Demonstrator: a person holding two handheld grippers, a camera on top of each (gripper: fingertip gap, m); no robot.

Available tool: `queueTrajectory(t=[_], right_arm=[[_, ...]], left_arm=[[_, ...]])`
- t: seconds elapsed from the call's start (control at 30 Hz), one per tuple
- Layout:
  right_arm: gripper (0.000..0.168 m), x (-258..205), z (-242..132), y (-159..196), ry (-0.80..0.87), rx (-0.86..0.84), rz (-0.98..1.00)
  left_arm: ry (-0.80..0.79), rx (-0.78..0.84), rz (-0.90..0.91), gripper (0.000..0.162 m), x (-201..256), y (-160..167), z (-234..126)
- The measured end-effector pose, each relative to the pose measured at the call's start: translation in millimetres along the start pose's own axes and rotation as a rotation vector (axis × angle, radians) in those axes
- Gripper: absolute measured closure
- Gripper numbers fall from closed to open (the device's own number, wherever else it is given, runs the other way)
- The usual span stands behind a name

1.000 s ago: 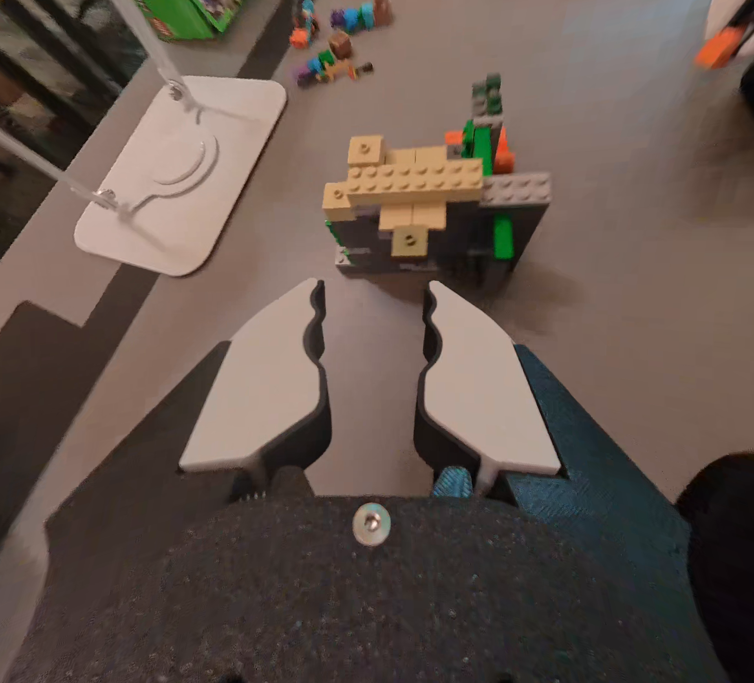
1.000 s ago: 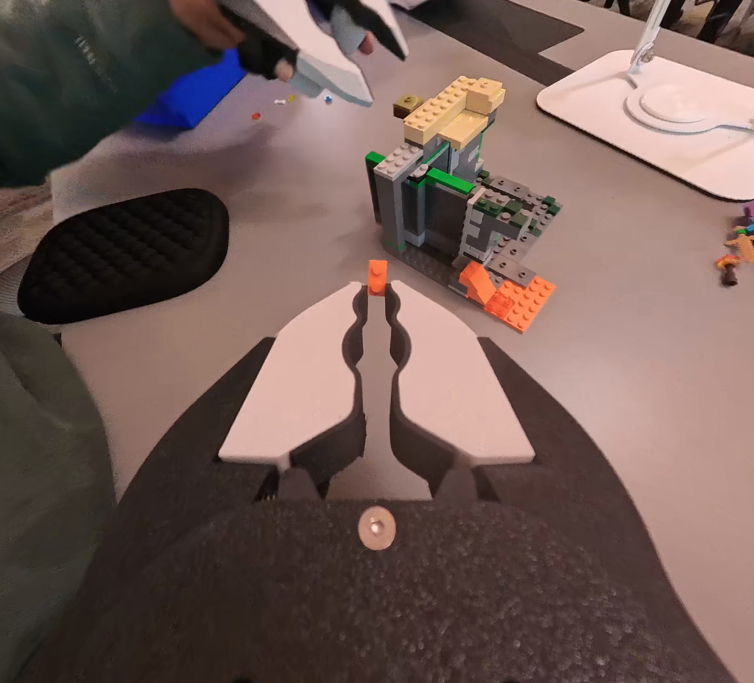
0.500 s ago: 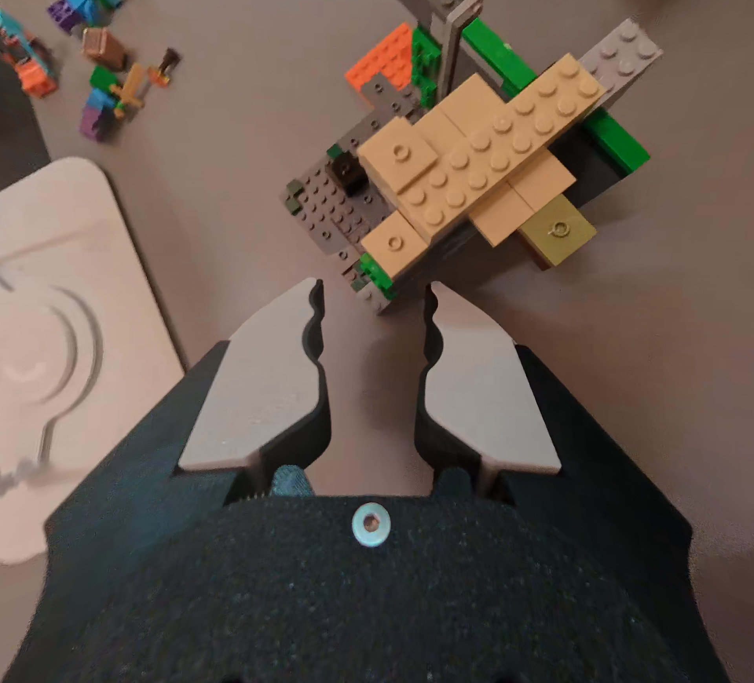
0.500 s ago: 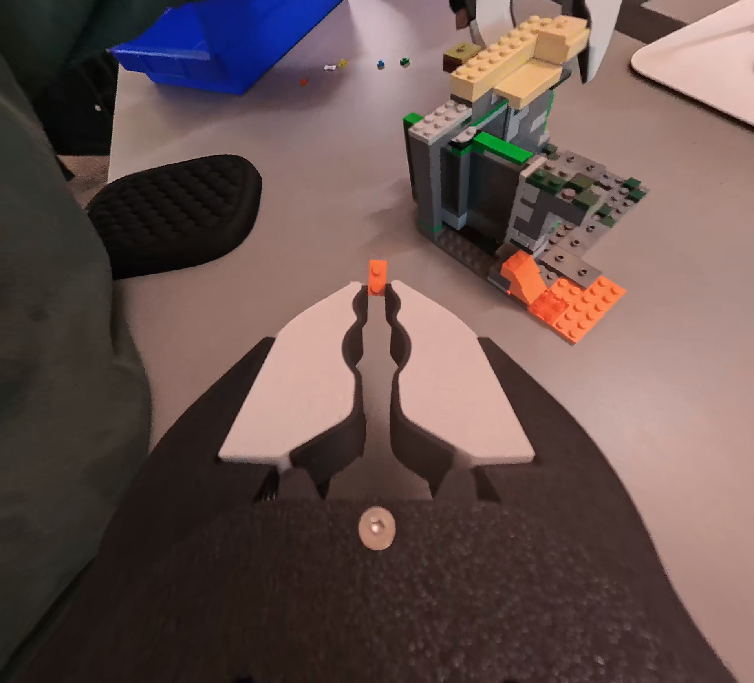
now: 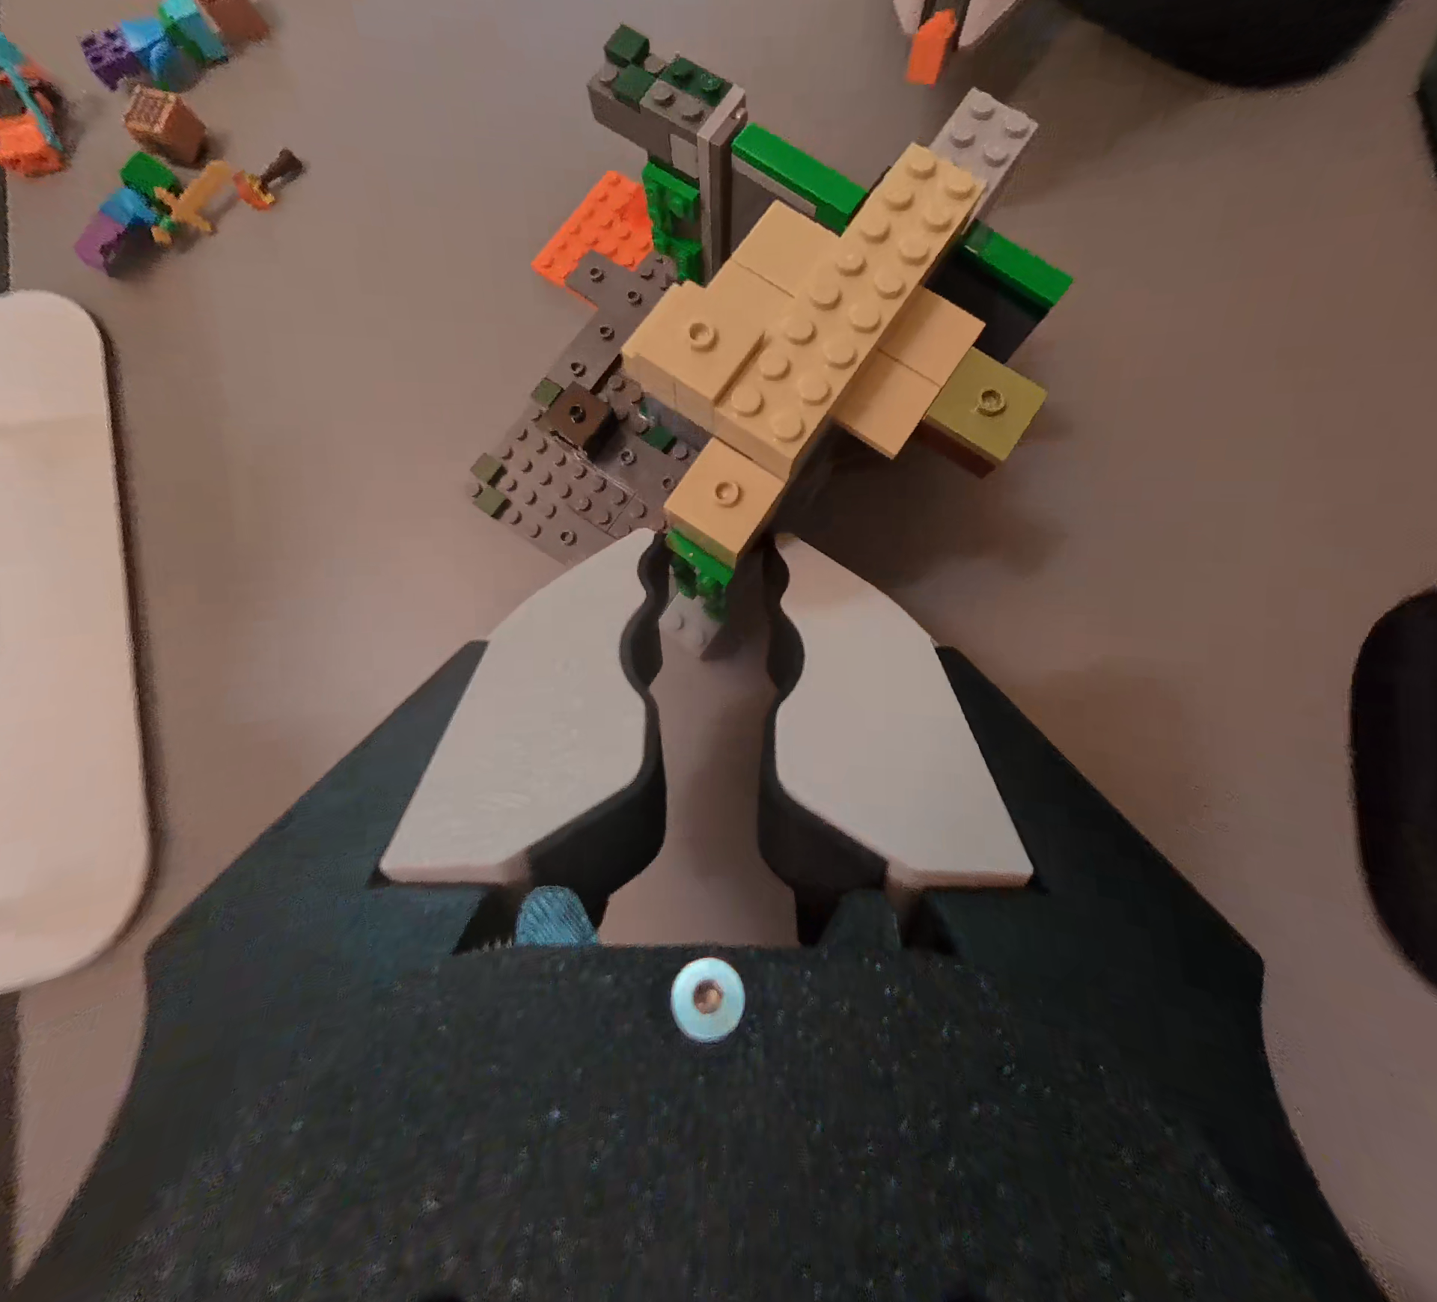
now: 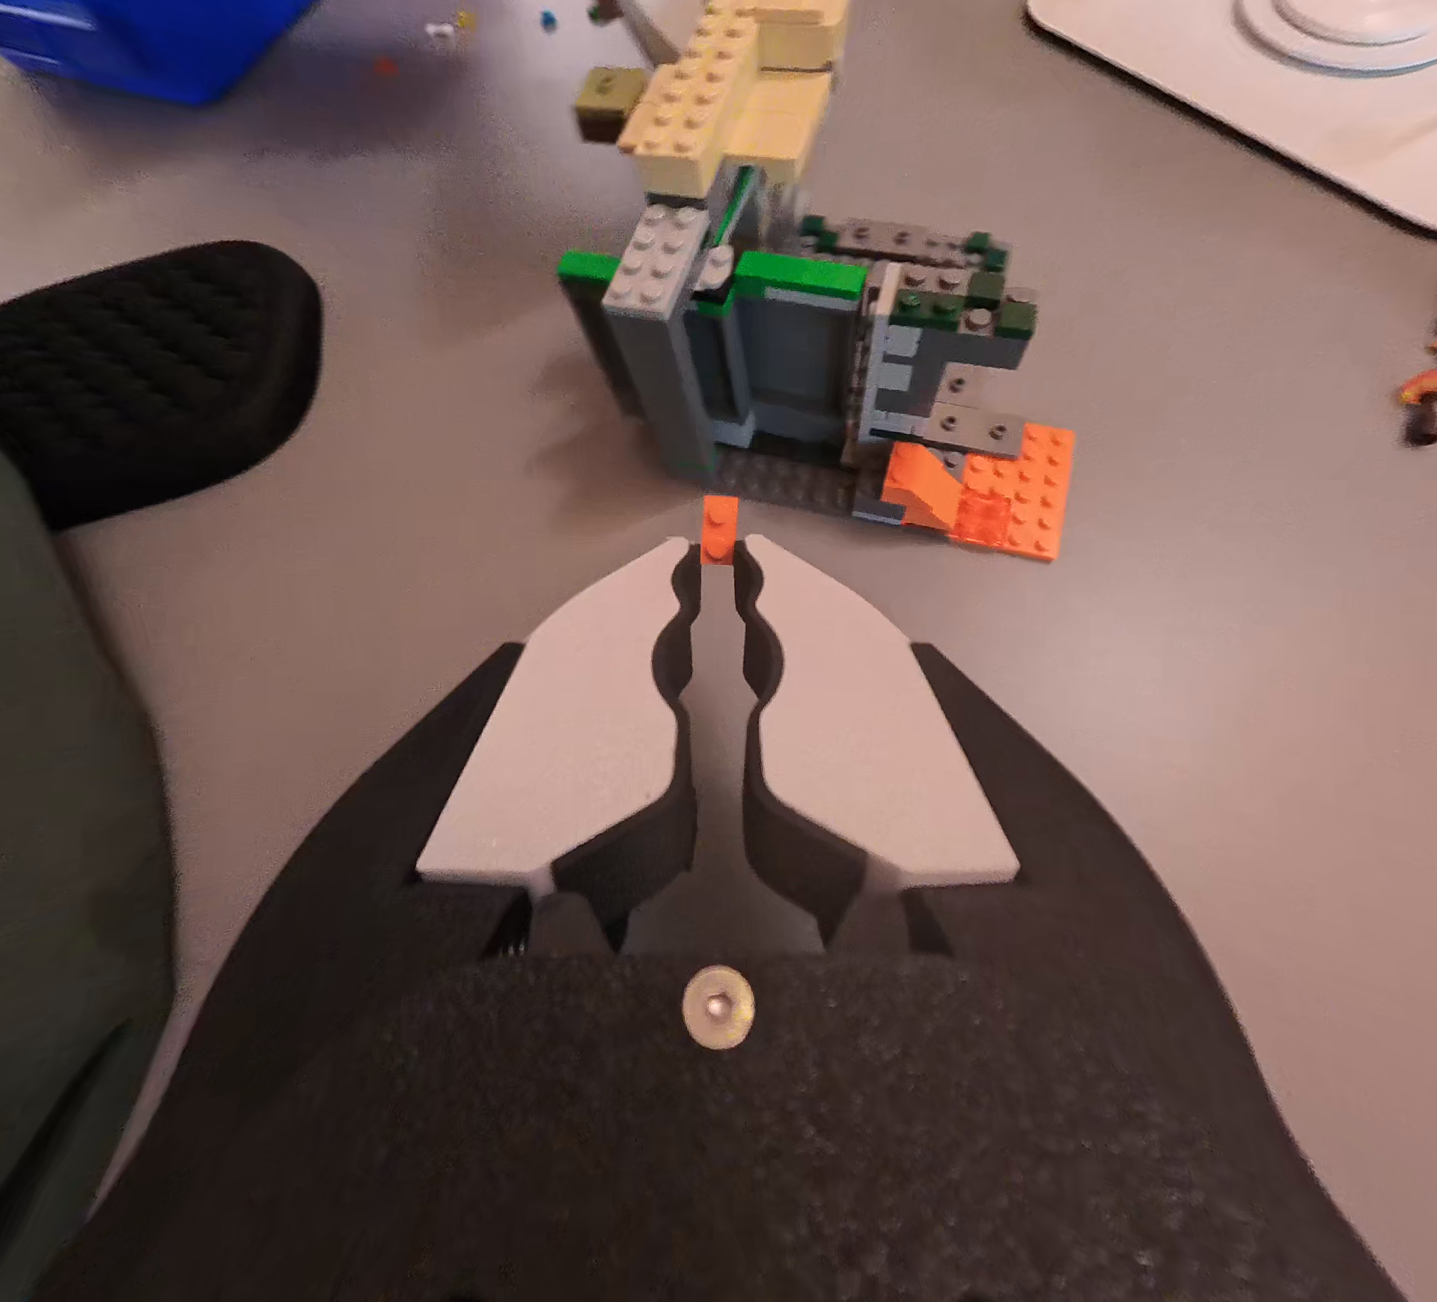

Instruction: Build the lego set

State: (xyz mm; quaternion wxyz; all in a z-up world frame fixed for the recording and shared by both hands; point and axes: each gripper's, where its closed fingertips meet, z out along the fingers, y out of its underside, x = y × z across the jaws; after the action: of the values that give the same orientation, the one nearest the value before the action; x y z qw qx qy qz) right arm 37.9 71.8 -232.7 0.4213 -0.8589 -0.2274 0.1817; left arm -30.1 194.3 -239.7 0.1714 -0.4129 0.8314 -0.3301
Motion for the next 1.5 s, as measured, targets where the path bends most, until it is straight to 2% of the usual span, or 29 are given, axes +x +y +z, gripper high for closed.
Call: queueTrajectory(t=[0.23, 0.4, 0.67, 1.0, 1.5], right_arm=[[0.161, 17, -5, -3, 0.024, -0.072, -0.088], [0.161, 19, -1, 0, -0.037, -0.134, -0.174], [0.161, 16, 10, 15, -0.128, -0.278, -0.372], [0.161, 17, 23, 19, -0.125, -0.344, -0.474], [0.160, 17, 27, 15, -0.061, -0.327, -0.525]], left_arm=[[-0.169, -0.023, -0.165, 0.141, 46, -9, 3], [-0.235, -0.027, -0.248, 0.142, 72, -19, 8], [-0.287, 0.062, -0.369, 0.144, 107, -30, 26], [-0.278, 0.112, -0.370, 0.144, 111, -28, 23], [-0.264, 0.120, -0.364, 0.144, 111, -27, 22]])
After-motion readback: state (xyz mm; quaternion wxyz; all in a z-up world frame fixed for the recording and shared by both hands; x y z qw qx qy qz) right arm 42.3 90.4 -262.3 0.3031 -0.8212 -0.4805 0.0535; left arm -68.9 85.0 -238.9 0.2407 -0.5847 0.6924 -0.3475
